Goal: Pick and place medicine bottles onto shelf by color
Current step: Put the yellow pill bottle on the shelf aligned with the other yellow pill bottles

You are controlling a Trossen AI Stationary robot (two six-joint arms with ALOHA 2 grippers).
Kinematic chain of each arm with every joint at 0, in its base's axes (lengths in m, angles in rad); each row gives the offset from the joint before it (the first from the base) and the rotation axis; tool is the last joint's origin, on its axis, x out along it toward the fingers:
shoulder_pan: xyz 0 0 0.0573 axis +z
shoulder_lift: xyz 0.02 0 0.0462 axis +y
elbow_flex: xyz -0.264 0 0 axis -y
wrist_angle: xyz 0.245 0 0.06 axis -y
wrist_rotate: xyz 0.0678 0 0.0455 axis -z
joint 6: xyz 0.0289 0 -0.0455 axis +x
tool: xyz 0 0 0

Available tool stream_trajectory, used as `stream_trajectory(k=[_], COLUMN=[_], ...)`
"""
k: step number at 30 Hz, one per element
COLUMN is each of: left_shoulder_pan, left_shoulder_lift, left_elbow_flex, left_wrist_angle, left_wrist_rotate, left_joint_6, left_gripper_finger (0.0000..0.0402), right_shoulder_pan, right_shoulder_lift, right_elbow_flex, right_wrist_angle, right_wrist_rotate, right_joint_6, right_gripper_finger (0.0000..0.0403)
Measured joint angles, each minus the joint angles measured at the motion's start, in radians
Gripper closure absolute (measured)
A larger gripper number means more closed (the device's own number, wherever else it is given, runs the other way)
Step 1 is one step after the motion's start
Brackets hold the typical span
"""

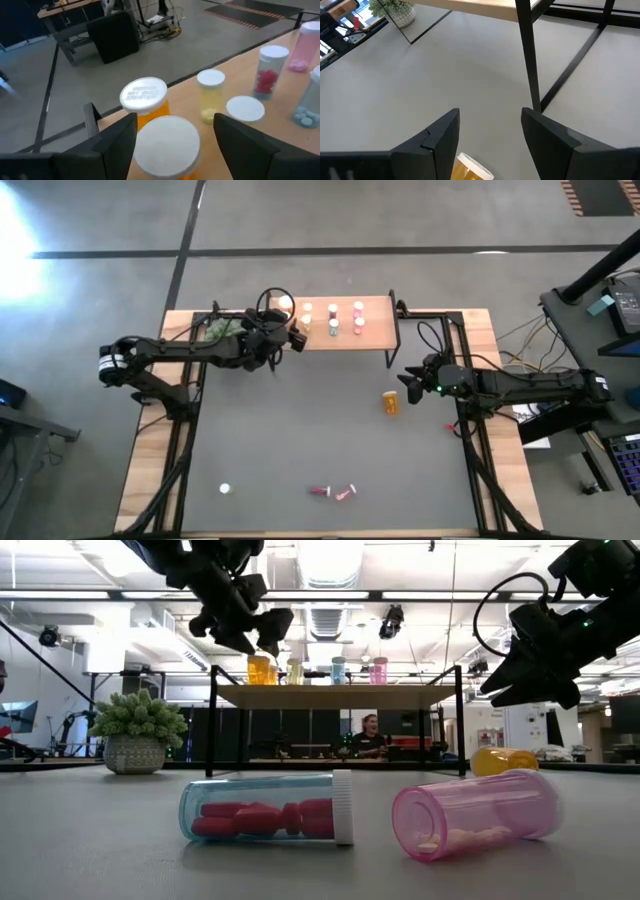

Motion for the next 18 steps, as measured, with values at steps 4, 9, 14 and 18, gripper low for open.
stream_trajectory(k=[4, 9, 14, 18], left_shoulder_pan=[-0.001, -0.002, -0.015, -0.028], left_shoulder_lift=[-0.003, -0.037, -0.093, -0.135], left_elbow_flex=[0.004, 0.022, 0.065, 0.101], left_wrist_angle=[-0.004, -0.003, -0.003, 0.002], left_wrist_rotate=[0.002, 0.003, 0.042, 0.350], left_joint_6=[0.000, 0.001, 0.001, 0.000], left_gripper_finger=[0.0156, 0.0156, 0.0156, 0.0156], right_shoulder_pan=[0.000, 0.000, 0.000, 0.000], right_shoulder_lift=[0.000, 0.000, 0.000, 0.000], right_elbow_flex=[0.000, 0.000, 0.000, 0.000], right_wrist_angle=[0.000, -0.001, -0.001, -0.001], right_wrist_rotate=[0.000, 0.000, 0.000, 0.000], right_joint_6=[0.000, 0.000, 0.000, 0.000], right_gripper_finger=[0.0200, 0.0200, 0.0200, 0.0199])
